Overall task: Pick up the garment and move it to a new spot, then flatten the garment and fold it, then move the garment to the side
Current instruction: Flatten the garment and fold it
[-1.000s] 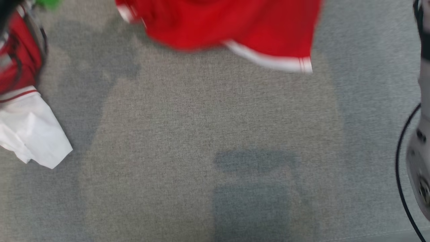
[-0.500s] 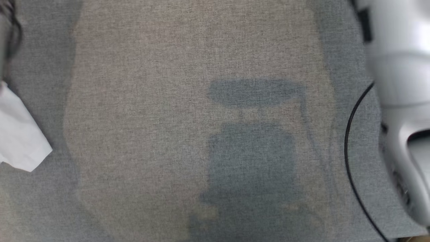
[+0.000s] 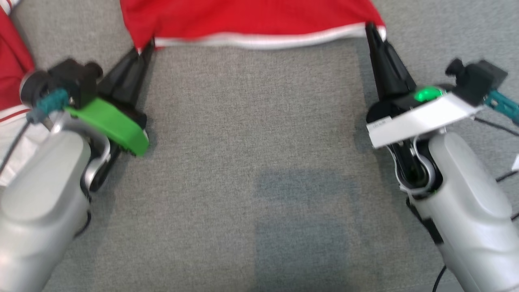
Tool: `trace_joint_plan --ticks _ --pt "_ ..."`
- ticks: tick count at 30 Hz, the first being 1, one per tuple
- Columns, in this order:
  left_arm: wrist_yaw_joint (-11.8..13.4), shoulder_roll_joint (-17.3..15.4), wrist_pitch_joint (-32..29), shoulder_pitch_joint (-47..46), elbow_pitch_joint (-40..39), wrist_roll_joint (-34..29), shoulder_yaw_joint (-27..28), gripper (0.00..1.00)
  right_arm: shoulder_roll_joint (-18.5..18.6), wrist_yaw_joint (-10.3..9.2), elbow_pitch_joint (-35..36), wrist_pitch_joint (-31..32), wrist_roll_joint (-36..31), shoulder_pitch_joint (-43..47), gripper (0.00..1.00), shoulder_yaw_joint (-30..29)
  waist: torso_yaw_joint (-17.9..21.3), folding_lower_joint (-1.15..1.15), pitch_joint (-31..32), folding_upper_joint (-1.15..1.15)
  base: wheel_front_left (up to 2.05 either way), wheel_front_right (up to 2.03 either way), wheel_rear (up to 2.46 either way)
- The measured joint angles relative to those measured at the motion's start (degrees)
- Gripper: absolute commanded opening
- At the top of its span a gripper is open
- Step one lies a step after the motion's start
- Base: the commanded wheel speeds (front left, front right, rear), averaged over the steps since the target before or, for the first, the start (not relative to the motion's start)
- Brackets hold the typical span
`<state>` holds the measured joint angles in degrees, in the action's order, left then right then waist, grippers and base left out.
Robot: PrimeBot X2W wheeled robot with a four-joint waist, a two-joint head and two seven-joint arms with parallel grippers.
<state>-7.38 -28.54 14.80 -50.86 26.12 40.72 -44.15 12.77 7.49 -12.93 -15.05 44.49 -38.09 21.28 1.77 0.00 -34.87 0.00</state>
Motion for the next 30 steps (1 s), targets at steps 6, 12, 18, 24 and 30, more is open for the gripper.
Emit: trace_joint_plan --ticks 6,12,18,24,30 --pt "2.7 -3.1 0.2 12.4 -8.8 1.0 -0.4 0.0 2.7 0.0 6.1 0.0 1.6 11.3 0.0 -1.4 0.8 0.0 5.4 0.0 0.0 0.0 0.0" --pt "7.8 -7.2 -2.5 26.3 -21.4 2.4 -3.5 0.0 7.9 0.0 13.6 0.2 3.2 24.3 0.0 -1.6 1.3 0.0 10.9 0.0 0.0 0.0 0.0" --pt "18.0 -9.3 -1.8 43.3 -37.6 8.6 -2.3 0.0 10.4 0.0 24.1 3.1 -1.0 42.4 0.0 -4.8 2.2 0.0 15.3 0.0 0.0 0.0 0.0" --pt "20.6 -9.8 -0.8 48.7 -42.4 10.1 -0.5 0.0 7.4 0.0 31.3 5.8 -3.9 51.6 0.0 -9.8 1.7 0.0 15.8 0.0 0.0 0.0 0.0" --pt "20.2 -10.7 -2.6 48.3 -43.6 10.3 -0.6 0.0 6.3 -0.01 33.7 8.8 -5.1 48.6 0.0 -11.3 1.4 0.0 14.2 0.0 0.0 0.0 0.0"
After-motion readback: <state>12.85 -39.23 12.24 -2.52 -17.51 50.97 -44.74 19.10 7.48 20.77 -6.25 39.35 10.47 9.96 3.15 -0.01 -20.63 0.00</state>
